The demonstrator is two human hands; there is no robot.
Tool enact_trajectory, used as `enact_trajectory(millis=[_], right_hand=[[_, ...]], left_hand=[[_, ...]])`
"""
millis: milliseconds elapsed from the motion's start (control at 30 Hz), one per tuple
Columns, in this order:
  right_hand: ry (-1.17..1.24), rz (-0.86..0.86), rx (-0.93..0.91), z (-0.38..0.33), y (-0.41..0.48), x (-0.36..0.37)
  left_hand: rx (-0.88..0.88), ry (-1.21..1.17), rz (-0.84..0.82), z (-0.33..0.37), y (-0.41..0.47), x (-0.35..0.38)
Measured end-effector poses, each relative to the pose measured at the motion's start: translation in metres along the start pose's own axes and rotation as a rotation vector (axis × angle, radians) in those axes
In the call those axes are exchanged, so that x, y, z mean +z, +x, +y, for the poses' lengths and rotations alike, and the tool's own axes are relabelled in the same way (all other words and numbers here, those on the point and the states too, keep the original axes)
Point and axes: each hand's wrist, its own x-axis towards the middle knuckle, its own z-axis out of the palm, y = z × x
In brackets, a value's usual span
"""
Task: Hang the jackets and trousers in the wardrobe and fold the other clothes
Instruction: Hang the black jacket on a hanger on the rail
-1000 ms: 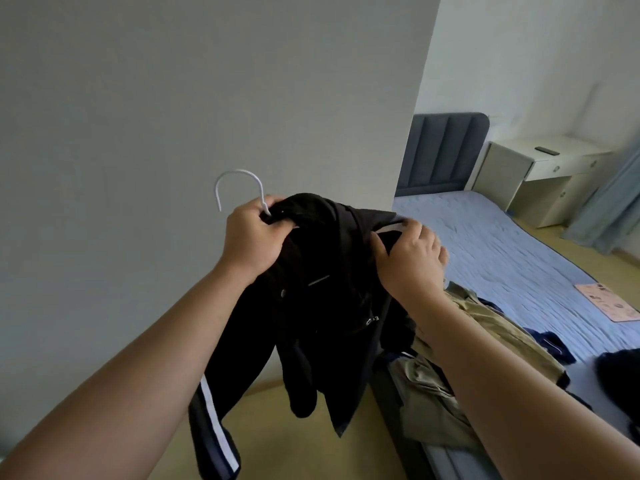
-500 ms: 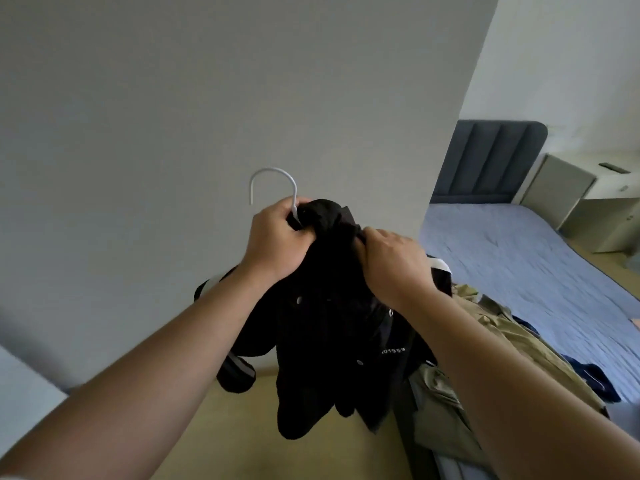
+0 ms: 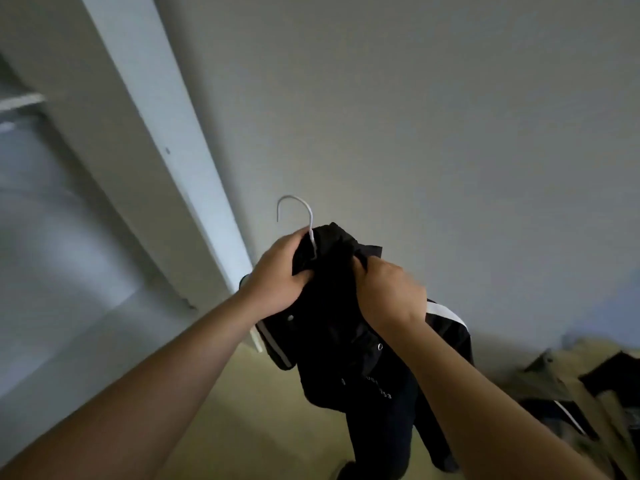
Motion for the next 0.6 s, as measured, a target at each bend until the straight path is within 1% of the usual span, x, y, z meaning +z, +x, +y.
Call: enact_trajectory(millis=[100, 233, 300, 367, 500, 600], right_hand=[[0.069, -0.138, -0.096, -0.057, -0.023, 0.037], [0.084, -0.419, -0.266, -0.133, -0.053, 0.074], [0.153, -0.505, -0.271, -0.172, -0.063, 0.086], [0.267, -0.554, -0.254, -0.210, -0.072, 0.093], [0.352, -0.646, -0.353, -0.280, -0.075, 0.107], [0.411, -0.734, -0.386, -0.334, -0.072, 0.123]], left_hand=[[-0.208, 0.140, 0.116, -0.045, -0.052, -0.029], [-0.432, 0.223, 0.278, -0.092, -0.123, -0.078], [-0.491, 0.255, 0.369, -0.111, -0.153, -0.104], [-0.520, 0.293, 0.440, -0.126, -0.177, -0.129], [-0.564, 0.373, 0.568, -0.160, -0.201, -0.180], [-0.652, 0.317, 0.635, -0.199, -0.206, -0.225]])
